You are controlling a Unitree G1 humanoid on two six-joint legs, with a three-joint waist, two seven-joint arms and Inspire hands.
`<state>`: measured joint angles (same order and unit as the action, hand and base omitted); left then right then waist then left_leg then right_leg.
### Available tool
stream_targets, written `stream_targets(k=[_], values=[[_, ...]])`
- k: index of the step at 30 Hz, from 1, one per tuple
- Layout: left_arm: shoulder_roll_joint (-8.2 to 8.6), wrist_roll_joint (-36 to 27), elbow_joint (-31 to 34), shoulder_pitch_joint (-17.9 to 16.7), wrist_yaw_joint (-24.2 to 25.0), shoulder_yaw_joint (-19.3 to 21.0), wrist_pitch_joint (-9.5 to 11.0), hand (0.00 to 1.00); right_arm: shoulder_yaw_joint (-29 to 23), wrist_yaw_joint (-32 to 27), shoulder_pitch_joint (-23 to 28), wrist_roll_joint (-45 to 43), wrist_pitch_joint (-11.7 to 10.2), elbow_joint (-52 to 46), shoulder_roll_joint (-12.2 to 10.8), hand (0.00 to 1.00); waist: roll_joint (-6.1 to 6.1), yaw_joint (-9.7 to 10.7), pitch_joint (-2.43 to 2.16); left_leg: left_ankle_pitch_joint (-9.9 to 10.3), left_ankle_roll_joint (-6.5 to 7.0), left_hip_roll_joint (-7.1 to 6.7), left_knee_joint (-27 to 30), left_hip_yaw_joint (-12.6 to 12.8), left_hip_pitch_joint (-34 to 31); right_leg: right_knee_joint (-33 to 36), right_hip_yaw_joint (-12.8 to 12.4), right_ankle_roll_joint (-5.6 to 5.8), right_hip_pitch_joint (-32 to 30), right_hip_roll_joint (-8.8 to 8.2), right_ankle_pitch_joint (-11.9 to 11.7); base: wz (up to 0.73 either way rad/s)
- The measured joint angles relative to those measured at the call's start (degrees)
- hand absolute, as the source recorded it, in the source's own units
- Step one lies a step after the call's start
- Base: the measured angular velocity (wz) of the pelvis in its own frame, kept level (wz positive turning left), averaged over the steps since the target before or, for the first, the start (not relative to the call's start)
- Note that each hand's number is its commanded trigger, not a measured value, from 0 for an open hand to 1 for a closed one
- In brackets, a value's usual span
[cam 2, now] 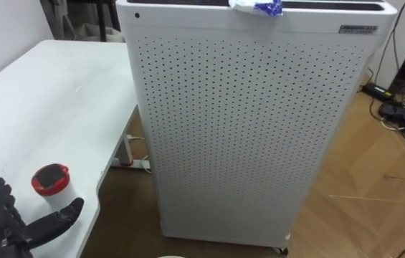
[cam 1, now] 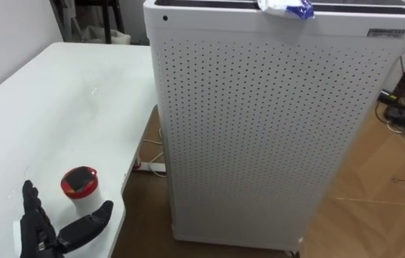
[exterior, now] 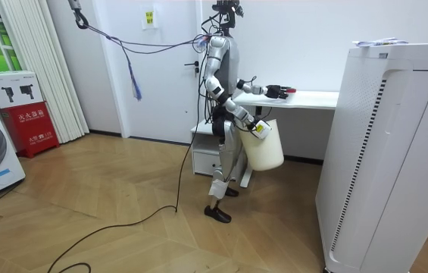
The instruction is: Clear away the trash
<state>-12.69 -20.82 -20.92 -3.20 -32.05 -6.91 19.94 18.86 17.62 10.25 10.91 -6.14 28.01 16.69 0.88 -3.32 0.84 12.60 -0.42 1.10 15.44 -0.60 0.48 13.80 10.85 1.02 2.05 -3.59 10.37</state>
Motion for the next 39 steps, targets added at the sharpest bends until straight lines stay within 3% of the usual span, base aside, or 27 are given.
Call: stream_targets(k=[9,19,20,21,22,39], values=[[0.02,0.05,-0.06,3.58,-0.31,-0.07,0.00,0.00,-0.01,-0.26,0.00,0.01,0.27,0.01,-0.04,1.00,0.02,0.11,0.07,0.00,0.01,0.03,-0.10,0.35,-0.61,0.12,-0.25,0.00,-0.99,-0.06,0.00,-0.02],[0.06,0.07,-0.06,4.24,-1.11,-0.07,-0.93,0.00,-0.05,-0.85,-0.01,0.03,2.36,0.00,-0.09,1.00,0.13,0.28,0.15,0.00,0.01,0.08,-0.13,0.92,-0.48,0.07,-0.56,0.01,-1.13,-0.07,0.00,-0.01],[0.06,0.07,-0.06,4.24,-1.14,-0.07,-1.15,0.62,-0.08,-0.88,-0.01,0.03,2.47,0.01,-0.09,1.00,0.14,0.28,0.16,0.00,0.01,0.08,-0.14,0.95,-0.47,0.13,-0.60,0.01,-1.18,-0.07,0.00,0.00],[0.07,0.07,-0.18,4.26,-1.14,-0.07,-1.16,0.87,-0.09,-0.90,-0.01,0.02,2.48,0.01,-0.08,1.00,0.13,0.28,0.19,0.01,0.02,0.10,-0.15,1.05,-0.47,0.19,-0.66,0.01,-1.22,-0.06,-0.01,-0.04],[0.07,0.07,-0.86,4.49,-1.13,-0.07,-1.18,1.00,-0.09,-0.97,-0.02,0.02,2.48,0.01,-0.07,1.00,0.08,0.25,0.21,0.02,0.03,0.13,-0.17,1.18,-0.42,0.27,-0.75,0.01,-1.24,-0.05,-0.01,-0.04],[0.13,0.06,-2.90,4.95,-1.12,-0.05,-2.56,1.00,-0.09,-1.93,-0.06,0.00,2.56,0.01,-0.06,1.00,-0.38,0.10,0.38,0.03,0.04,0.21,-0.27,2.20,-0.82,1.00,-1.94,0.01,-2.56,0.00,-0.01,-0.03]])
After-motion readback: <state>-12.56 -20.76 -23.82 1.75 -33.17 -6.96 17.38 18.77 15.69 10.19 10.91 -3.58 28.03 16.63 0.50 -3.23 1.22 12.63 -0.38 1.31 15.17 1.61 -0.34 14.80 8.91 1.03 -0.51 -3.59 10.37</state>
